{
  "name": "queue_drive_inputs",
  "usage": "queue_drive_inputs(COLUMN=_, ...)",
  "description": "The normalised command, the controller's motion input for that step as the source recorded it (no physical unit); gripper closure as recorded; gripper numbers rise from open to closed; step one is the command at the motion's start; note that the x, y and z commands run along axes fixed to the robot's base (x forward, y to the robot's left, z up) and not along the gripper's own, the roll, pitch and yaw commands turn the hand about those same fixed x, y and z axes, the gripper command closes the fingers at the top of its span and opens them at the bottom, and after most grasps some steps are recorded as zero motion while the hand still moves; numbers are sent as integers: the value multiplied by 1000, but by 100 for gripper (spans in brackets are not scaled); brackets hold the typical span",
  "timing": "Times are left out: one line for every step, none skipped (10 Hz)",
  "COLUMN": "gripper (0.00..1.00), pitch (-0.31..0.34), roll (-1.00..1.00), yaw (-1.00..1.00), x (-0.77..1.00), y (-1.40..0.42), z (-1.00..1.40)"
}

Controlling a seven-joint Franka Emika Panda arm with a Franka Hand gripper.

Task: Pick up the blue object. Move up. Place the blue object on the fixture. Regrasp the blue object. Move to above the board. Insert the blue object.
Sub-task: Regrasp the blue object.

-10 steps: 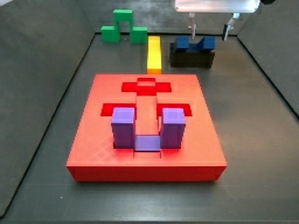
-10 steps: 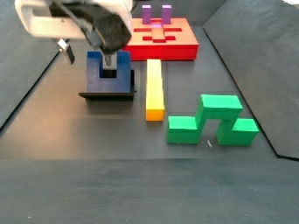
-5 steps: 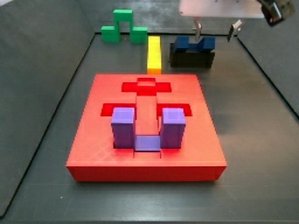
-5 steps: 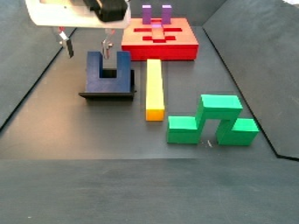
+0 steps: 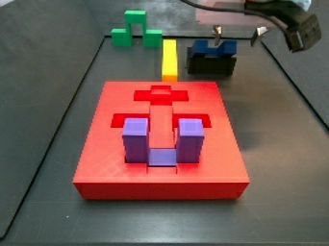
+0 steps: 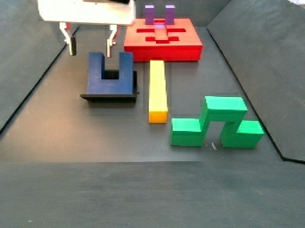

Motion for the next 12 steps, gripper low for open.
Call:
queue_drive_inputs(gripper=0, pitch=0, roll=1000, yaw=11, x=80, y=-160, z=0)
queue_drive_inputs(gripper=0, pitch=0, roll=1000, yaw=37, x=29, y=-151, z=0)
queue_drive_inputs(gripper=0, pitch=0, roll=1000, yaw=74, x=14, y=-114, z=0)
queue_drive_inputs(gripper=0, pitch=0, roll=1000, yaw=137, x=14, y=-80, z=-26)
queue_drive_inputs(gripper=0, pitch=0, roll=1000, yaw=183, x=11, y=-46, z=-83)
queue_drive_inputs(gripper=0, pitch=0, roll=1000, yaw=191, x=37, y=-3, z=-106)
queue_drive_inputs(gripper=0, pitch=-29, roll=1000, yaw=269, x=34, y=-23, z=-220)
queue_drive_inputs(gripper=0, pitch=-31, roll=629, yaw=311, x=89, y=-60, z=-131)
queue_drive_inputs(gripper=0, pitch=-3, roll=277, yaw=363, x=311, y=-49, z=0)
queue_drive_inputs(gripper=0, pitch=-46, roll=77, yaw=377, x=357, y=-17, z=-11)
queue_drive_inputs(gripper=0, pitch=-69, roll=0, yaw=346, x=266, y=0, z=-57)
queue_drive_inputs(gripper=0, pitch=-23, roll=-91, yaw=283, x=100, y=0, z=-34)
